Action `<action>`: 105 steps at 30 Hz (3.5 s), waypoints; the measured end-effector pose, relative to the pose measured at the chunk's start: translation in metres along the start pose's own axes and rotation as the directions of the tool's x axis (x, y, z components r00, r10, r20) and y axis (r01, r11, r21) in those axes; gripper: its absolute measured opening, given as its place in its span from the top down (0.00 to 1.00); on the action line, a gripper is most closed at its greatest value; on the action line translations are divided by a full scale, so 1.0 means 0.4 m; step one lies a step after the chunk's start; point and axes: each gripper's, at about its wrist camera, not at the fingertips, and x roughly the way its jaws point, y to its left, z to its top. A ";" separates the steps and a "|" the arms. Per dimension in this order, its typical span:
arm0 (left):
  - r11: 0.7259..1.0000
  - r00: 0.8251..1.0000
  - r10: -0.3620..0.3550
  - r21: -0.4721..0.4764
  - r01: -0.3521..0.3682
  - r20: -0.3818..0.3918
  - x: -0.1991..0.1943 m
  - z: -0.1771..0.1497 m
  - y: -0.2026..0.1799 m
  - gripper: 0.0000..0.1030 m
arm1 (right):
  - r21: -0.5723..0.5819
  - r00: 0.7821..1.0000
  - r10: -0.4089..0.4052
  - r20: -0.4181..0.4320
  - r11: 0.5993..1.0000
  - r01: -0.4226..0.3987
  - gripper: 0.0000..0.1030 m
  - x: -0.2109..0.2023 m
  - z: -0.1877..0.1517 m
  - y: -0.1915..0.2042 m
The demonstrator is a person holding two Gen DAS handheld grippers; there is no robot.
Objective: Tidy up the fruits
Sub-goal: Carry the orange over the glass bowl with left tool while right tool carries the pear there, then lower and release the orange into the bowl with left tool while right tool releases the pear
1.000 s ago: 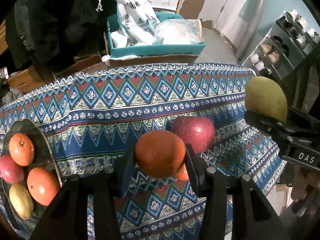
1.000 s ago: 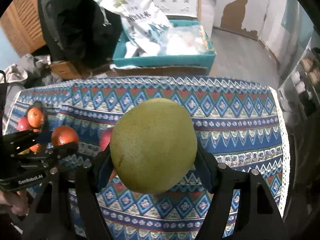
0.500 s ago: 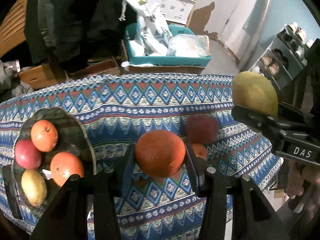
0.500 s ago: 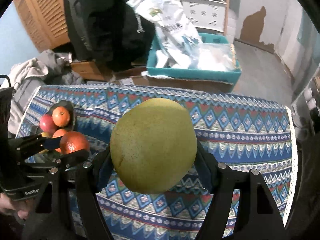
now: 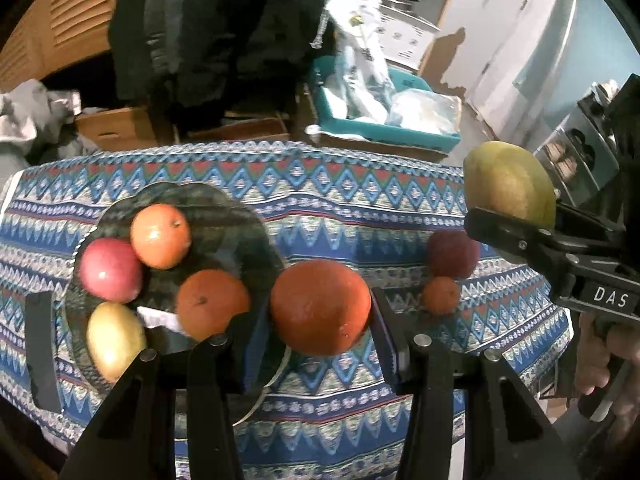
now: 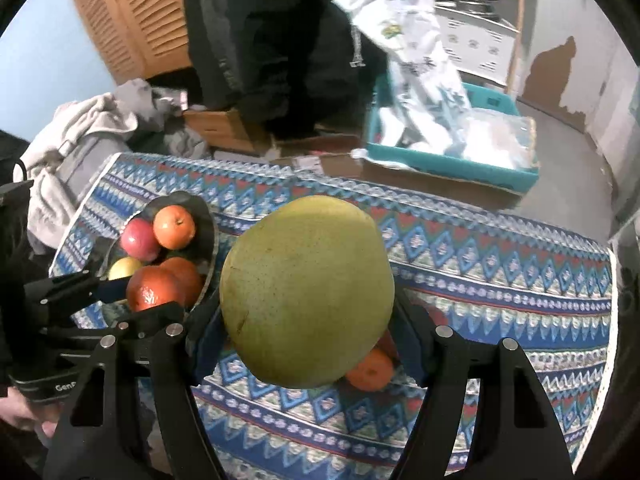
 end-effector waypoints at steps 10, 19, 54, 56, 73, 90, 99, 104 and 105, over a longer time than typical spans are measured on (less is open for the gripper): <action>0.998 1.000 0.030 -0.062 -0.030 0.006 -0.027 -0.026 0.104 0.53 | -0.058 0.999 0.044 -0.026 0.997 -0.045 0.30 0.042 0.025 0.115; 0.993 0.998 0.065 -0.101 -0.064 0.006 -0.041 -0.053 0.176 0.53 | -0.109 0.997 0.059 -0.057 0.992 -0.065 0.30 0.086 0.040 0.200; 0.966 0.993 0.094 -0.237 -0.107 -0.065 -0.024 -0.096 0.342 0.39 | -0.173 0.979 0.126 -0.160 0.973 -0.153 0.30 0.237 0.080 0.372; 0.960 0.991 0.123 -0.247 -0.132 -0.050 -0.042 -0.094 0.361 0.38 | -0.172 0.977 0.133 -0.166 0.972 -0.161 0.30 0.248 0.084 0.383; 0.903 0.979 0.204 -0.381 -0.199 -0.030 -0.086 -0.120 0.507 0.38 | -0.198 0.955 0.164 -0.248 0.956 -0.216 0.30 0.334 0.070 0.506; 0.908 0.983 0.186 -0.383 -0.172 -0.002 -0.107 -0.115 0.502 0.38 | -0.181 0.952 0.192 -0.240 0.954 -0.238 0.30 0.317 0.071 0.517; 0.921 0.986 0.167 -0.360 -0.152 0.009 -0.110 -0.102 0.464 0.38 | -0.167 0.974 0.134 -0.182 0.972 -0.165 0.30 0.258 0.092 0.450; 0.938 0.987 0.162 -0.315 -0.145 0.026 -0.119 -0.084 0.416 0.37 | -0.185 0.987 0.074 -0.139 0.978 -0.100 0.30 0.207 0.092 0.410; 0.941 0.986 0.161 -0.305 -0.144 0.031 -0.121 -0.080 0.405 0.35 | -0.188 0.989 0.066 -0.133 0.978 -0.090 0.30 0.200 0.092 0.405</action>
